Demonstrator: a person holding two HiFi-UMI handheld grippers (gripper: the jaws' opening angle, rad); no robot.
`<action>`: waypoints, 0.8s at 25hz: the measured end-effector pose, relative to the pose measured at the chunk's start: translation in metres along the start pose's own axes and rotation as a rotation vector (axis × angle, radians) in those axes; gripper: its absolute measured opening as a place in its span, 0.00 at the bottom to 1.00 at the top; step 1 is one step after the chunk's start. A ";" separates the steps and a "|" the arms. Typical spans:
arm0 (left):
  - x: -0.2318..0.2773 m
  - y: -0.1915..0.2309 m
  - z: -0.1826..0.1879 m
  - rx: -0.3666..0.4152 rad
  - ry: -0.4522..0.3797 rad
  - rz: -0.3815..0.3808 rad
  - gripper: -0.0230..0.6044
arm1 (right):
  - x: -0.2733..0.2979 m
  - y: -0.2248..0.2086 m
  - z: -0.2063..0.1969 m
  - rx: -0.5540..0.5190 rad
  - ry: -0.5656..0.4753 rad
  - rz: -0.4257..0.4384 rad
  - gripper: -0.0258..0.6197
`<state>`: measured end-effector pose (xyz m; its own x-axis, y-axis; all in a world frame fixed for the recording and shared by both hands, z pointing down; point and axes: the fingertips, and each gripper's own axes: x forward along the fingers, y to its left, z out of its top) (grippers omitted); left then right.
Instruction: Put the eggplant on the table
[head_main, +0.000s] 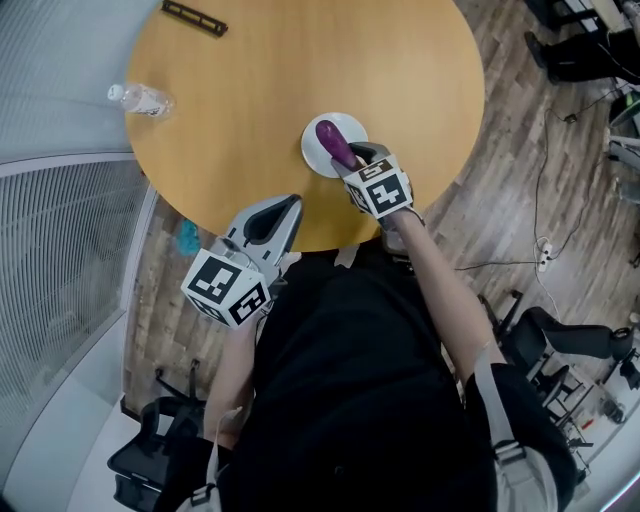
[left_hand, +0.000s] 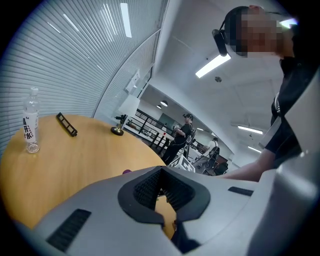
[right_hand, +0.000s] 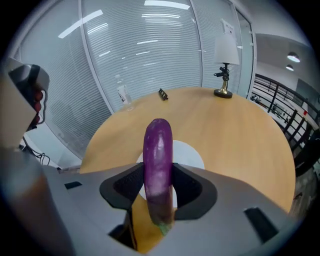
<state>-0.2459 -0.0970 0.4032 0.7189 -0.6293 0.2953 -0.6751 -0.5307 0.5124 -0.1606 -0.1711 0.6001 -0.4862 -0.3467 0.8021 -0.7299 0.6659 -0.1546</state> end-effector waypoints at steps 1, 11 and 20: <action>-0.001 0.002 0.000 0.000 0.001 -0.001 0.05 | 0.005 -0.002 -0.002 -0.004 0.014 -0.009 0.33; -0.006 0.008 0.000 0.000 0.014 -0.006 0.05 | 0.035 -0.009 -0.007 -0.074 0.096 -0.057 0.33; -0.015 0.012 -0.001 -0.009 0.010 0.009 0.05 | 0.042 -0.010 -0.011 -0.100 0.159 -0.087 0.33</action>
<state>-0.2641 -0.0934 0.4057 0.7146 -0.6282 0.3076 -0.6799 -0.5203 0.5168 -0.1685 -0.1850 0.6416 -0.3358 -0.3020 0.8922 -0.7106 0.7030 -0.0295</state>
